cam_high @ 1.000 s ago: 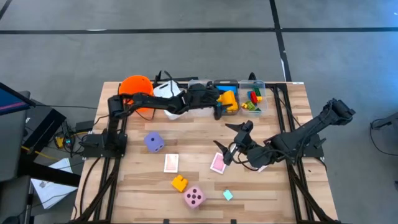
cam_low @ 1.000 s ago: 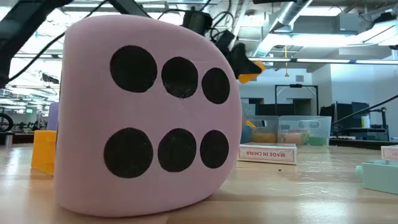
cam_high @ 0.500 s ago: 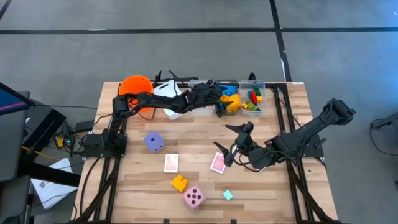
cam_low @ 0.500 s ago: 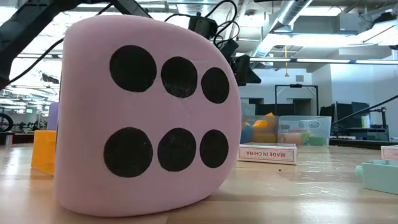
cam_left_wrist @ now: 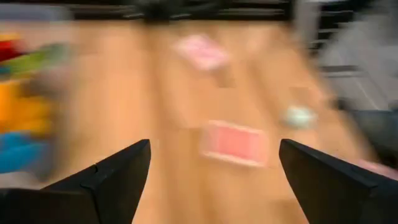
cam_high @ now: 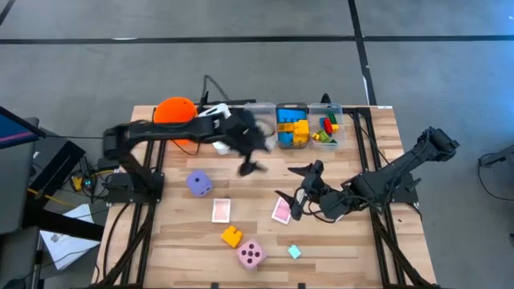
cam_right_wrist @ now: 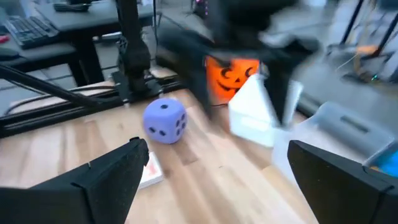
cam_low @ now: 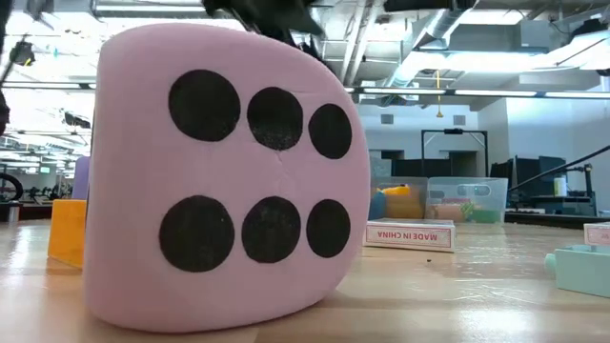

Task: Pick & Place Toys
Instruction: Put the red deck of cards into the left transparent bin

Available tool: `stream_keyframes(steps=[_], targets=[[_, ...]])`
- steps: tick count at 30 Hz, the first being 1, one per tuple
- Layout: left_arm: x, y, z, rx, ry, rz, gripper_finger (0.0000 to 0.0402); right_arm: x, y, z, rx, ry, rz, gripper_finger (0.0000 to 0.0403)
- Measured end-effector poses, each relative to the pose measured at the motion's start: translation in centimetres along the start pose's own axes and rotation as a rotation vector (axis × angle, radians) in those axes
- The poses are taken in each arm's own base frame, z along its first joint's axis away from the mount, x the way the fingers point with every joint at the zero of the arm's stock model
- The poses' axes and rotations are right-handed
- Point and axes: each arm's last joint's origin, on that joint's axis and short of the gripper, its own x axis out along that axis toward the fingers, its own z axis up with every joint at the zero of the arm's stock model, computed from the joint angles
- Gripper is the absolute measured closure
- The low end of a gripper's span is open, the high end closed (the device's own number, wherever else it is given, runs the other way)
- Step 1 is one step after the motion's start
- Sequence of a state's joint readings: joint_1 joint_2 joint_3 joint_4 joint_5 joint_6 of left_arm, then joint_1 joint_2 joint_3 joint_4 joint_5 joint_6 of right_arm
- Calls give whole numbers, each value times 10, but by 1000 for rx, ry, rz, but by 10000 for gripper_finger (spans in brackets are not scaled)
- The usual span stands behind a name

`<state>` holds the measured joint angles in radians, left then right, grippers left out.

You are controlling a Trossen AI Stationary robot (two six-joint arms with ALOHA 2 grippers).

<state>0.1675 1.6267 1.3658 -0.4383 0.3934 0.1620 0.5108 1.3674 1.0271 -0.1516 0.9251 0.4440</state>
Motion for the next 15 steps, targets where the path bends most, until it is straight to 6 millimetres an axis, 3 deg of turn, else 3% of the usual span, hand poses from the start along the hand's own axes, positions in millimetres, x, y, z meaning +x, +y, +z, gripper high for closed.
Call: stream_keyframes(steps=[4, 8, 12, 15], targets=[[-26, -69, -8, 33, -63, -123, 56, 10, 9, -10, -18, 44, 60, 19], [-46, -130, -25, 61, -213, -40, 72, 16, 27, -31, -29, 95, 112, 19], [-55, -166, -53, 32, -347, 159, 94, 18, 43, -56, 27, 153, 116, 19], [-53, -175, -74, -29, -369, 250, 106, 22, 51, -75, 73, 211, 113, 19]])
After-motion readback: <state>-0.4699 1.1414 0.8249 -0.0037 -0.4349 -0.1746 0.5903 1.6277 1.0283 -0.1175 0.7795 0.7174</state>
